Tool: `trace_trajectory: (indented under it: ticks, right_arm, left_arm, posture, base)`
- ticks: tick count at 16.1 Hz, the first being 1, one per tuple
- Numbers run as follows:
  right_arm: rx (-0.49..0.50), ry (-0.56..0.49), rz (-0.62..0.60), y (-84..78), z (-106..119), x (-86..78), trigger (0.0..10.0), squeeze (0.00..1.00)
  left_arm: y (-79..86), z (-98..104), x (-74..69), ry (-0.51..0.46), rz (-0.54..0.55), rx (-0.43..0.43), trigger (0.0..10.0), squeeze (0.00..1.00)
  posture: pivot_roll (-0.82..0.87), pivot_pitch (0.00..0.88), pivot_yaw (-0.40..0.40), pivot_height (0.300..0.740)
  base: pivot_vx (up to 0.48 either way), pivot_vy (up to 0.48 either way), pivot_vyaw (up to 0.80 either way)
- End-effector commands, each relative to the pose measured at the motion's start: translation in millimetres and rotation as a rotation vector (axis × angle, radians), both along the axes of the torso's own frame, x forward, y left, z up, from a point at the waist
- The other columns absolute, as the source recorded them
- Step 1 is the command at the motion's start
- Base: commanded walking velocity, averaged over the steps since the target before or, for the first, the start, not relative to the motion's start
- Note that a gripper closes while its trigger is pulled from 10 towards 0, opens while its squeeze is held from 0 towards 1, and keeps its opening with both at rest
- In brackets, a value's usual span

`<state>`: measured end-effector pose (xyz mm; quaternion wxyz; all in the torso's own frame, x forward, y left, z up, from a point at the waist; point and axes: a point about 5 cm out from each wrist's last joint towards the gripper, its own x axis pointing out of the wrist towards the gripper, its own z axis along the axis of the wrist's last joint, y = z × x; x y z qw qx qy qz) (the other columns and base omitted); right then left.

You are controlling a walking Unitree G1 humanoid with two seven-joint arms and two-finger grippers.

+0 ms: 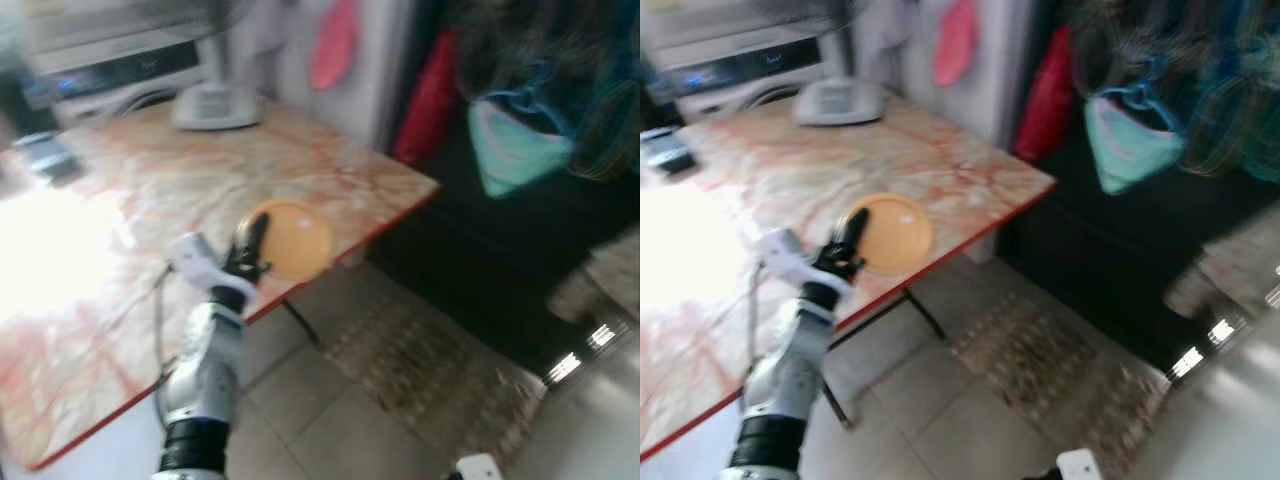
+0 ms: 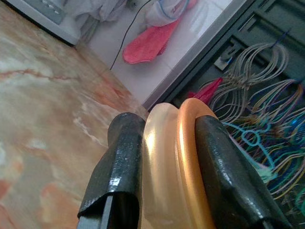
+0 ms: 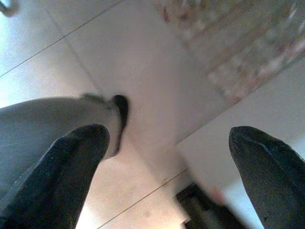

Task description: Restocking fridge

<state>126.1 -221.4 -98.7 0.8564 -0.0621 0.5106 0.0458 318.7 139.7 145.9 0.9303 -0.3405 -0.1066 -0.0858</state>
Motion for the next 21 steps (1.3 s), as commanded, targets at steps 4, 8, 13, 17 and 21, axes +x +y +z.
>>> trace_trajectory:
  ticks: [4,8,13,17,21]
  right_arm:
    - [0.005,0.013,0.003,-1.0,-0.5,-2.0,10.0,0.0]
    - [0.016,0.016,0.008,-0.2,-0.5,-1.5,10.0,0.0]
    - [0.019,0.018,0.011,-0.2,-0.5,-1.5,10.0,0.0]
    - [0.032,0.029,0.02,0.9,-0.7,-1.3,10.0,0.0]
    - [0.037,0.037,0.021,2.1,-1.0,-1.2,10.0,0.0]
  left_arm:
    - [-1.6,6.6,1.3,-0.026,0.005,-0.015,10.0,0.0]
    - [-2.3,7.0,2.4,-0.025,0.001,-0.018,10.0,0.0]
    - [-2.9,6.8,2.5,-0.025,-0.001,-0.019,10.0,0.0]
    - [20.0,-36.0,6.9,0.189,0.114,0.027,10.0,0.0]
    - [69.3,-106.1,-8.1,0.573,0.283,-0.031,10.0,0.0]
  posture:
    - [-0.08,0.008,0.048,0.74]
    - [-0.09,0.011,0.048,0.74]
    - [-0.09,0.011,0.048,0.74]
    - [-0.09,0.01,0.05,0.74]
    - [-0.09,0.012,0.055,0.74]
  base:
    - [0.0,0.0,-0.8]
    - [0.0,0.0,-0.8]
    - [0.0,0.0,-0.8]
    - [0.0,0.0,-0.8]
    - [0.0,0.0,-0.8]
